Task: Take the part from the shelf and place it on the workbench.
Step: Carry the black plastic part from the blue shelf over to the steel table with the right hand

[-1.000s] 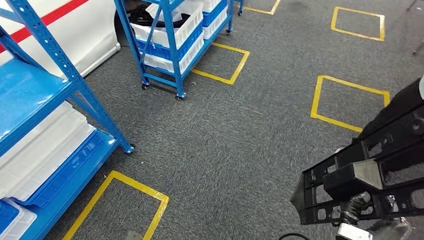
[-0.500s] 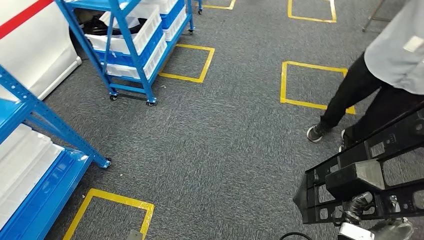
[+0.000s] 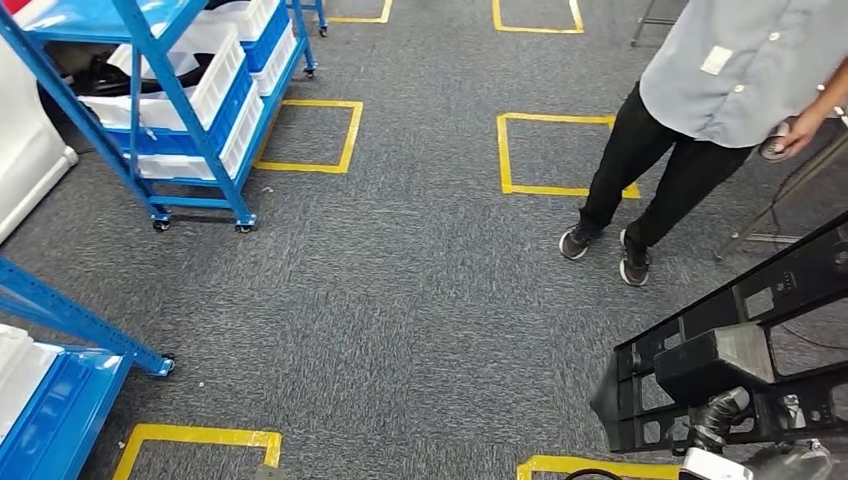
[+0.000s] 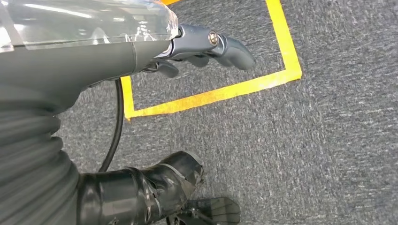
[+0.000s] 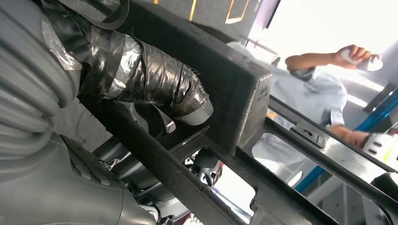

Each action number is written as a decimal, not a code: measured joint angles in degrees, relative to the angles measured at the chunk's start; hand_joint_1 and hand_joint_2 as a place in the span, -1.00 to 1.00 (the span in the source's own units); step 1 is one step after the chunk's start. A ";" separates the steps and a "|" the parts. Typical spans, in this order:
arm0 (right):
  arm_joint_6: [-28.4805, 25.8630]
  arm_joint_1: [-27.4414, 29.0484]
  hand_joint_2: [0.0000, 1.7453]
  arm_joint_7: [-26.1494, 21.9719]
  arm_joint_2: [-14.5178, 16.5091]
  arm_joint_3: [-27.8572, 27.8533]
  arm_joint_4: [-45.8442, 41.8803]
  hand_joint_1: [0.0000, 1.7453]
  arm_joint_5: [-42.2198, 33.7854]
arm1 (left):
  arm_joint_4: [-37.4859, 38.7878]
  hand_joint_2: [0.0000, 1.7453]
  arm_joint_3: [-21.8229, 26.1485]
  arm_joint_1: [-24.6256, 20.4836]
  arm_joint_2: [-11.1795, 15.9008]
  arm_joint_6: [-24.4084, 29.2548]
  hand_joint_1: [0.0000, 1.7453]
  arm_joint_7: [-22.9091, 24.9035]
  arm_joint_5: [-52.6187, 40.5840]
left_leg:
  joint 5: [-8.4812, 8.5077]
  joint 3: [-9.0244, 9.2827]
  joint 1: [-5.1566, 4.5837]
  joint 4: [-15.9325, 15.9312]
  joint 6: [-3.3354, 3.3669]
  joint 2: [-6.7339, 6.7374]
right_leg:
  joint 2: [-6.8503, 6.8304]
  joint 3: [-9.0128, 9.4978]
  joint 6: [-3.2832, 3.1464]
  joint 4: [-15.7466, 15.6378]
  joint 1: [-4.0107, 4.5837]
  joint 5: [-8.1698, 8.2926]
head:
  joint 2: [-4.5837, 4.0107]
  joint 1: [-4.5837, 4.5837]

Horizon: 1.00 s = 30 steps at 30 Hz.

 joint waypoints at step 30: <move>0.72 0.68 1.00 -0.33 0.17 -2.02 -0.87 1.00 -0.42 | 0.00 1.00 0.09 -0.14 0.09 0.17 -1.00 -0.14 -0.15 | 0.63 -1.39 -0.02 0.34 -0.02 0.21 | 0.00 2.72 -0.18 -1.17 0.22 -1.62 | 0.00 0.16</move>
